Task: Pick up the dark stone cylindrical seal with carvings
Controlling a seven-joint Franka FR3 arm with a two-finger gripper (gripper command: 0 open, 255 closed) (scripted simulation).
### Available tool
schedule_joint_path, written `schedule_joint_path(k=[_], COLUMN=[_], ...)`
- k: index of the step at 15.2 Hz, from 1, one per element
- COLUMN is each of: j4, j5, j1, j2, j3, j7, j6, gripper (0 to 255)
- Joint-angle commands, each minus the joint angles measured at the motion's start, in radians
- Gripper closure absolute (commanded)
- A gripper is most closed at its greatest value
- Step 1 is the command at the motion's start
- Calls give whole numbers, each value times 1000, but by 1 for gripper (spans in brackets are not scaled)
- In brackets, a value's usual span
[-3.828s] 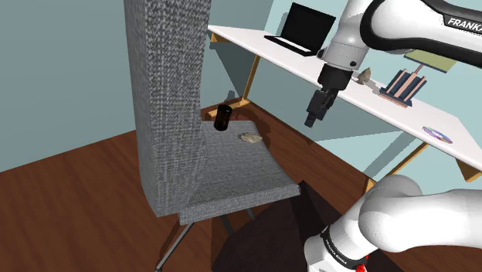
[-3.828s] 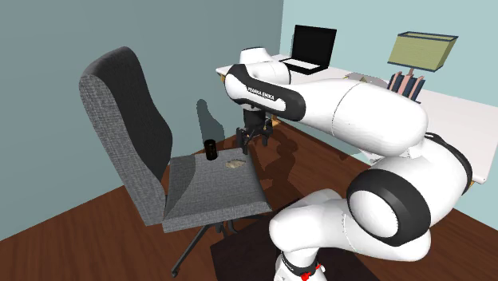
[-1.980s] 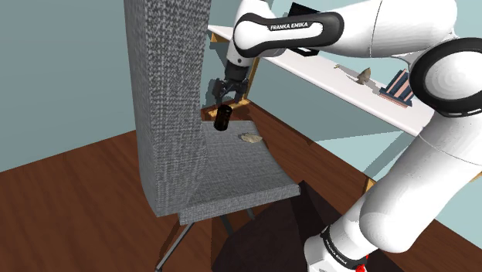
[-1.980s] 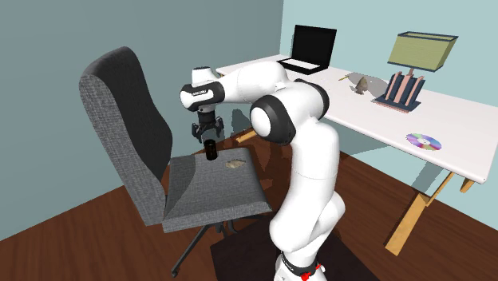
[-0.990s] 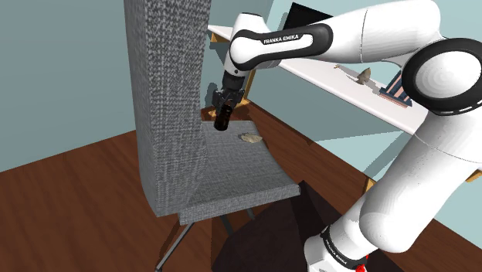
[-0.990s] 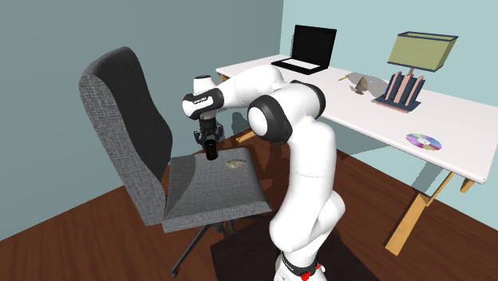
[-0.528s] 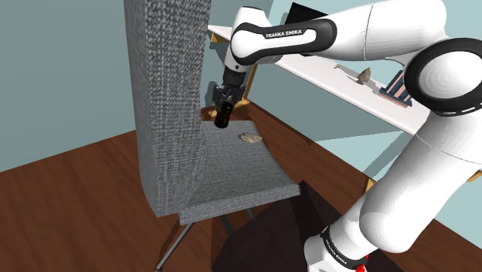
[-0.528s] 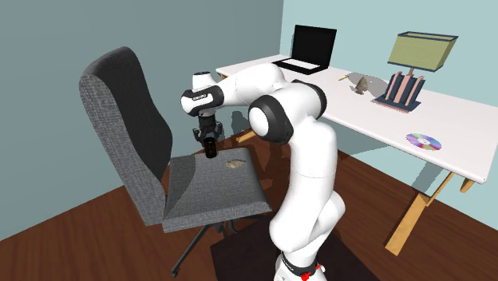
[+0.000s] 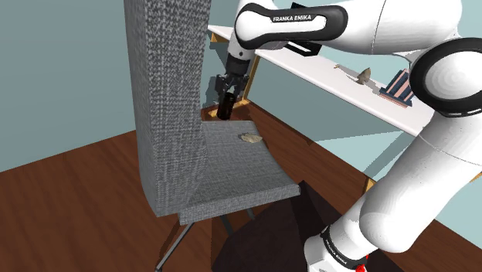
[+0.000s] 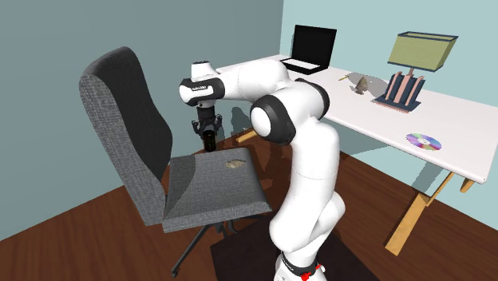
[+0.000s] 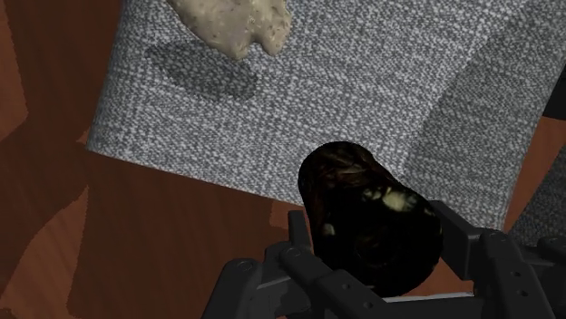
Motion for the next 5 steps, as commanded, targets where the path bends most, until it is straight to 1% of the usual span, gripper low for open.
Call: schedule_joint_path(k=[1,3,5], j4=[24,47,48], j5=[0,0,0], j1=[1,1,1], j2=[-3,-6,-7], j3=[1,1,1], j7=[2,3,3], j6=[-27,-53,-55], gripper=[255,255,255])
